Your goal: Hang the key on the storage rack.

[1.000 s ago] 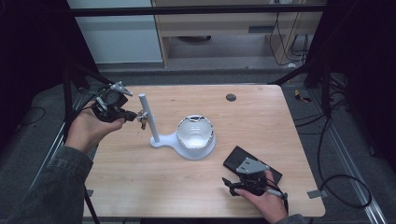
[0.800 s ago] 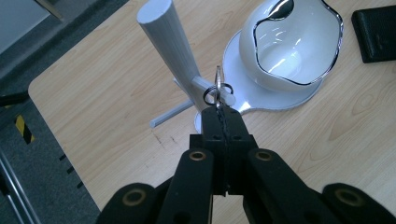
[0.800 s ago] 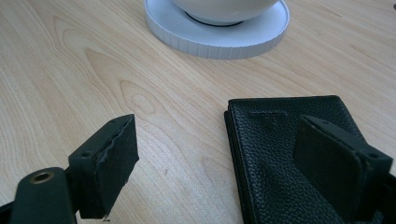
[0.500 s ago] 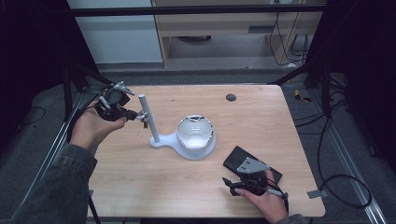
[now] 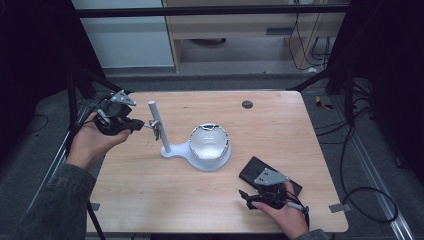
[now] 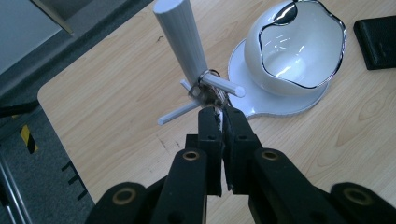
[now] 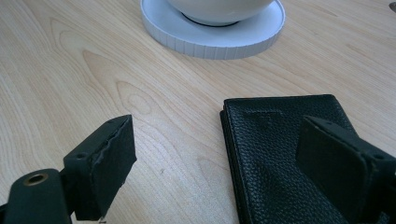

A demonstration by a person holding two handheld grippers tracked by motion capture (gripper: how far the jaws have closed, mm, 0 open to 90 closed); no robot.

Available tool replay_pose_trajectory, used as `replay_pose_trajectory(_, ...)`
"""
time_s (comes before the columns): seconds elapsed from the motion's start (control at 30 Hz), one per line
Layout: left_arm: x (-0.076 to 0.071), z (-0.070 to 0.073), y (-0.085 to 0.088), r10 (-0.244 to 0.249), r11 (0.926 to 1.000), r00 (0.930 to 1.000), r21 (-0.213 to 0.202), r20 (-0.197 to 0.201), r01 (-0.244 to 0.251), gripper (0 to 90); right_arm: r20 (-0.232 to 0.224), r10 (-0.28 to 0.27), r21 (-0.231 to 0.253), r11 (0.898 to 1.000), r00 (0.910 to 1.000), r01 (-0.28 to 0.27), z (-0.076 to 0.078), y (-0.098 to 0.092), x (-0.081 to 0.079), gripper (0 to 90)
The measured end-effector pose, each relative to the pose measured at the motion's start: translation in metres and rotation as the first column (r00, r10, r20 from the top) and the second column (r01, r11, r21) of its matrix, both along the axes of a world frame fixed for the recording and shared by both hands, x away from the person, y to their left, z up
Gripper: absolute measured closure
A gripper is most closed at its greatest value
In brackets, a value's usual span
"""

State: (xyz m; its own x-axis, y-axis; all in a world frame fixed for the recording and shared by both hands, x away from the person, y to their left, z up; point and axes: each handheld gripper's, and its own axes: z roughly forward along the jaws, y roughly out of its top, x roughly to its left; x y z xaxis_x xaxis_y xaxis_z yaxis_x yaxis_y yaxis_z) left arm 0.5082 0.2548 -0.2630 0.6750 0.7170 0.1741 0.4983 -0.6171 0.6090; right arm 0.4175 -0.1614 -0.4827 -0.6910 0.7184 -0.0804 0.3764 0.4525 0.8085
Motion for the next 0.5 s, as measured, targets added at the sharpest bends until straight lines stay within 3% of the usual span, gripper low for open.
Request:
replay_pose_trajectory(0.23, -0.011, 0.001, 0.006, -0.002, 0.9998, 0.9997, -0.019, 0.023, 0.002, 83.1, -0.002, -0.008, 0.003, 1.0, 1.0, 0.008, 0.0, -0.002, 0.001, 12.2)
replay_pose_trajectory(0.3, -0.017, 0.0, 0.007, -0.002, 0.9993, 0.9994, -0.038, 0.033, 0.003, 81.7, -0.001, -0.011, 0.005, 1.0, 0.9999, 0.011, 0.0, -0.003, 0.001, 12.2)
replay_pose_trajectory(0.5, -0.04, -0.008, 0.004, -0.034, 0.9986, 0.9972, -0.038, 0.066, 0.037, 72.4, 0.0, -0.018, 0.009, 1.0, 0.9998, 0.018, 0.001, -0.006, 0.001, 12.0)
